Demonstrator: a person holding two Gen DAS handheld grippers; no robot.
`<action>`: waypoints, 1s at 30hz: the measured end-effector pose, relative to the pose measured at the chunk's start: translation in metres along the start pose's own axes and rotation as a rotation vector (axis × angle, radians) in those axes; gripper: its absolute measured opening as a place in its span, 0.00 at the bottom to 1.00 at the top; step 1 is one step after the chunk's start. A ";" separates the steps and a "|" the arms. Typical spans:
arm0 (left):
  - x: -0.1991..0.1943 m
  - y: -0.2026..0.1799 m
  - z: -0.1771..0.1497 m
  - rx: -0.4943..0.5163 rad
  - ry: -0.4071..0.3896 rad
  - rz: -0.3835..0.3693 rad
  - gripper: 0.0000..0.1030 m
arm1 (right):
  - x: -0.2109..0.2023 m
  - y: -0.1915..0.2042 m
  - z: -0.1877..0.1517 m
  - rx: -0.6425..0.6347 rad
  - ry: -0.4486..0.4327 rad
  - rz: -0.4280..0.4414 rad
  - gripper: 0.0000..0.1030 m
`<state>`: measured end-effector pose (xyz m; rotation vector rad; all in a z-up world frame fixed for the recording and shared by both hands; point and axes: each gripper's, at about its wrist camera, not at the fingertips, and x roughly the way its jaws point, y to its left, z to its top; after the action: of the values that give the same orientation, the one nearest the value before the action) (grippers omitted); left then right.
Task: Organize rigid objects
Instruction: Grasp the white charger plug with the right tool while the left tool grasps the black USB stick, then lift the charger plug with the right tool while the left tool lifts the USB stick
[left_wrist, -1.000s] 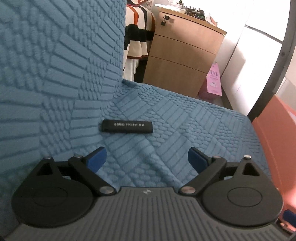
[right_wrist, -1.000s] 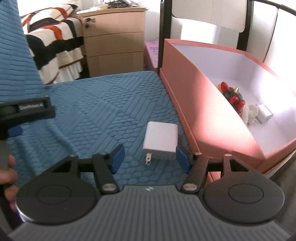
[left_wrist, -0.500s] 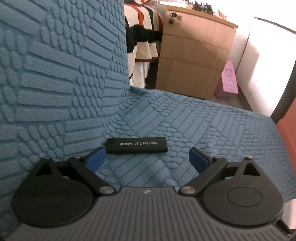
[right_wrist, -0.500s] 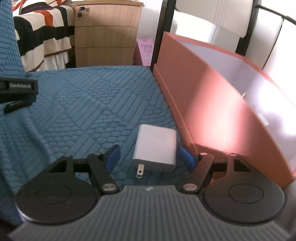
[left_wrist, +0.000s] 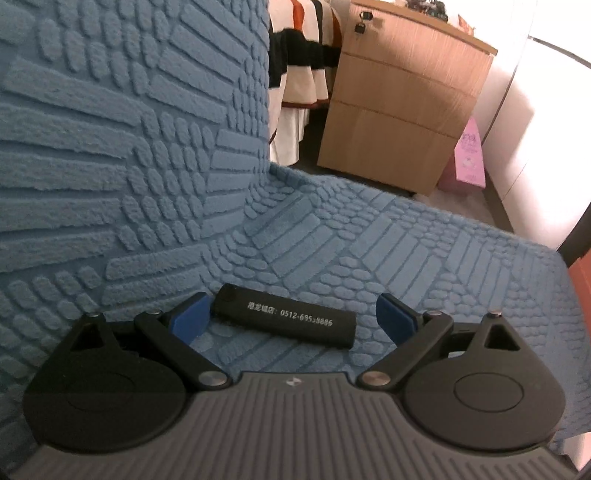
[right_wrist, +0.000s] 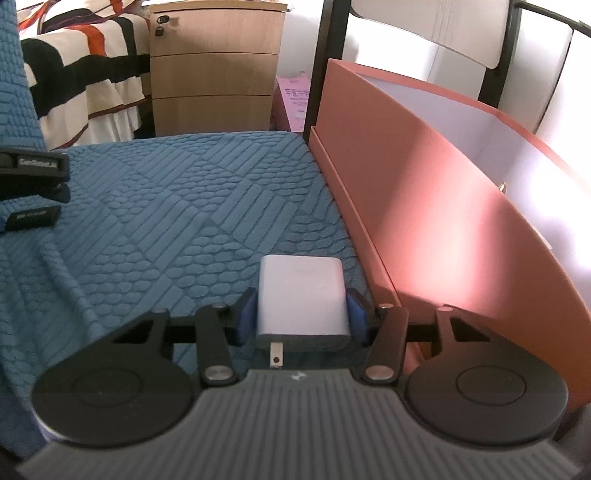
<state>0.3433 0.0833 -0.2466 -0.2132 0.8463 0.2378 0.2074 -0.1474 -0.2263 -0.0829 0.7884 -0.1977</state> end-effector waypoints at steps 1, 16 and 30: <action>0.002 -0.002 -0.001 0.017 -0.004 0.012 0.94 | 0.000 0.000 -0.001 -0.003 0.000 0.003 0.53; -0.006 -0.009 -0.011 0.134 -0.013 -0.020 0.84 | 0.000 -0.008 -0.001 -0.029 -0.005 0.071 0.52; -0.066 -0.014 -0.043 0.167 -0.019 -0.067 0.84 | -0.013 -0.014 -0.010 -0.087 0.005 0.210 0.52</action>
<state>0.2745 0.0499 -0.2229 -0.0827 0.8343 0.1059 0.1893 -0.1588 -0.2225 -0.0811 0.8051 0.0352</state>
